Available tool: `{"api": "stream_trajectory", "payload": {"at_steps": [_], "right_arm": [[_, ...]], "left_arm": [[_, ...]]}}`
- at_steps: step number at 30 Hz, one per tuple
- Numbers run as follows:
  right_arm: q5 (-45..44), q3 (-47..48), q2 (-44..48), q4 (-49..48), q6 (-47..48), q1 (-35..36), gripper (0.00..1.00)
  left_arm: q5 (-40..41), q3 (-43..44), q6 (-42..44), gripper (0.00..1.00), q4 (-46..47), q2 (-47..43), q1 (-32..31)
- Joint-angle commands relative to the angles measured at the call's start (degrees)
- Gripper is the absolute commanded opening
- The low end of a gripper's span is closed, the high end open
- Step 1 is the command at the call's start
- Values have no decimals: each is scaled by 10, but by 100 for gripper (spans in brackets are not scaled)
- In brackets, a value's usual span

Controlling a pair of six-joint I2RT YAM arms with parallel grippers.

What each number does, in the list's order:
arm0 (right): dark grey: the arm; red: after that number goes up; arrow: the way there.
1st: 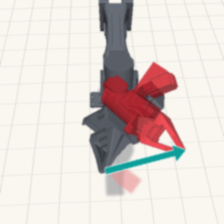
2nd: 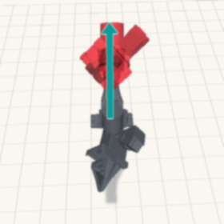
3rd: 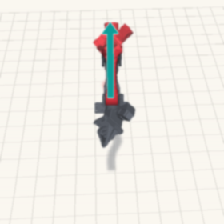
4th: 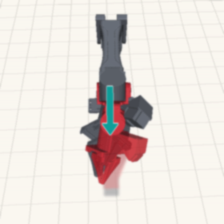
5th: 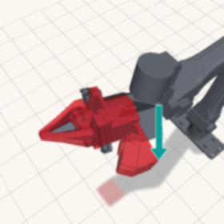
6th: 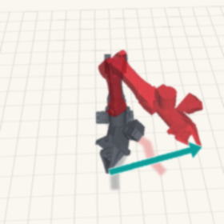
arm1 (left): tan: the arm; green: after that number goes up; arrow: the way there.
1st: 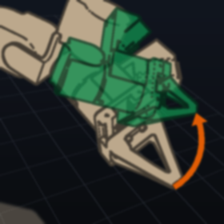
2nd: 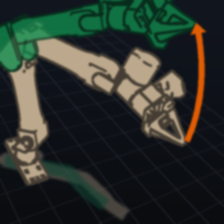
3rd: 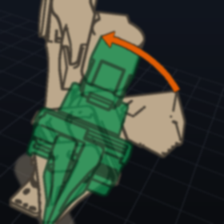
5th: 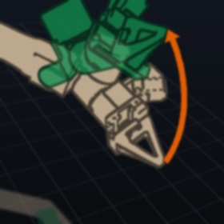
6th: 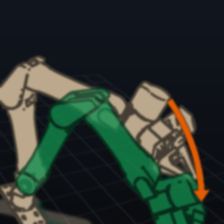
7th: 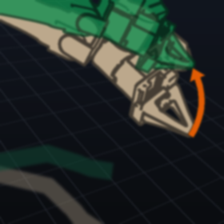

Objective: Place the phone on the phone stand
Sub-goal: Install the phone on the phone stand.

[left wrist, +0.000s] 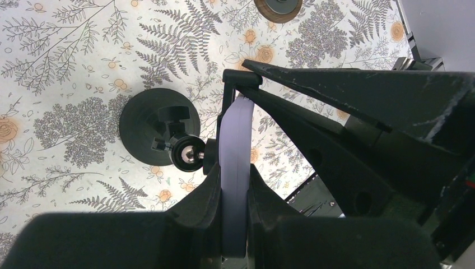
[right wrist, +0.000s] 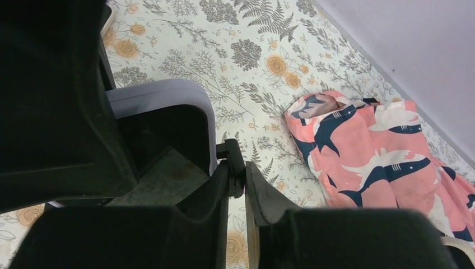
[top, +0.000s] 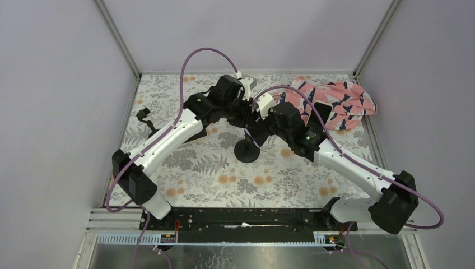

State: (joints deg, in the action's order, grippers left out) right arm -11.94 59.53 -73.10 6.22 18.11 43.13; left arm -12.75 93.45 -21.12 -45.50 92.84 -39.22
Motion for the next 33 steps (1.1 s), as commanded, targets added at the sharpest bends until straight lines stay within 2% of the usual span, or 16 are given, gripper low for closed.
{"api": "stream_trajectory", "payload": {"at_steps": [1, 22, 33], "right_arm": [[-32, 20, 22, 37, 2, -2, 0], [51, 52, 58, 101, -14, -24, 0], [30, 59, 50, 98, -9, -25, 0]], "left_arm": [[142, -60, 6, 0, -178, 37, 20], [169, -77, 19, 0, -180, 38, 28], [157, -58, 21, 0, -189, 44, 32]]}}
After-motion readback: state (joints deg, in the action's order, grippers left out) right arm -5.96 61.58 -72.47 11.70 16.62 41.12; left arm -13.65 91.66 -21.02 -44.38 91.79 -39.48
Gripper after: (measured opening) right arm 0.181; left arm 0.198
